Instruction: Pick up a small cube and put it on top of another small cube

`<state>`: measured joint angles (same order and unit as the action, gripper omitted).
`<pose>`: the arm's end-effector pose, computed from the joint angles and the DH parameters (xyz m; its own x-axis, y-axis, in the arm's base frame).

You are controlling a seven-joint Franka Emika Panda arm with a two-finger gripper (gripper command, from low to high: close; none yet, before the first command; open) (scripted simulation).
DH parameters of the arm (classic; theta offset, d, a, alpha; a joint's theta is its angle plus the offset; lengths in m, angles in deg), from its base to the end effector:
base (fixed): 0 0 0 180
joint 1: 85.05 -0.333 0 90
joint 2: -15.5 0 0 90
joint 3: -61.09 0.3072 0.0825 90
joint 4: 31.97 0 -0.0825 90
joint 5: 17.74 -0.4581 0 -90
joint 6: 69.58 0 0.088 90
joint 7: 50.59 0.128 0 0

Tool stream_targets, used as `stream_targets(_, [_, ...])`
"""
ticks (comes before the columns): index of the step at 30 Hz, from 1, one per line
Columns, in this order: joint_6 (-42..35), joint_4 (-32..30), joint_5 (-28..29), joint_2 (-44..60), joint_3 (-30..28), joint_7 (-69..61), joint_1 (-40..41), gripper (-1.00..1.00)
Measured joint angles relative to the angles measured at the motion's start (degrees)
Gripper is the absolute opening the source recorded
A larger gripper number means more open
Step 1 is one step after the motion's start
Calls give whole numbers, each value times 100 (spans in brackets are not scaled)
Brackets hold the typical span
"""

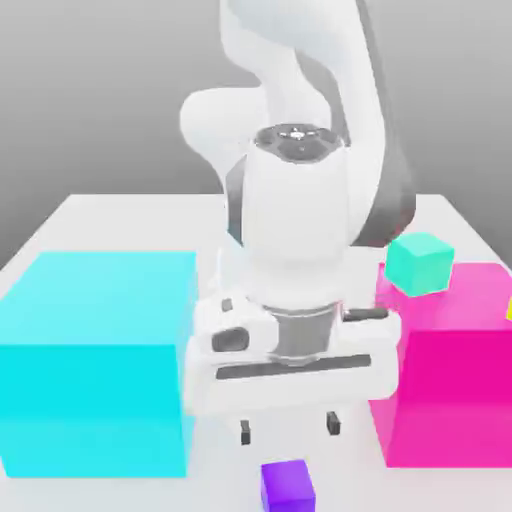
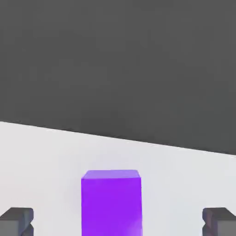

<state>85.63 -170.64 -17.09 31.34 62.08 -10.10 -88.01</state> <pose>0.5231 0.0372 0.1011 0.8091 -0.5877 0.0094 -0.5876 -0.8091 -0.0078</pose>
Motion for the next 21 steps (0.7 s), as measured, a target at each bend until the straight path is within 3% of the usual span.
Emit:
stream_targets(4, [625, 134, 49, 829, -15, 28, -12, 0])
stream_targets(5, [723, 158, 49, 954, -16, 28, -12, -100])
stream_targets(12, [717, 155, 60, 944, -12, 36, -8, -100])
stream_targets(17, [18, -32, -19, 45, 67, 28, 11, -100])
stream_targets(21, [-149, 4, -382, -613, 589, 329, -393, -100])
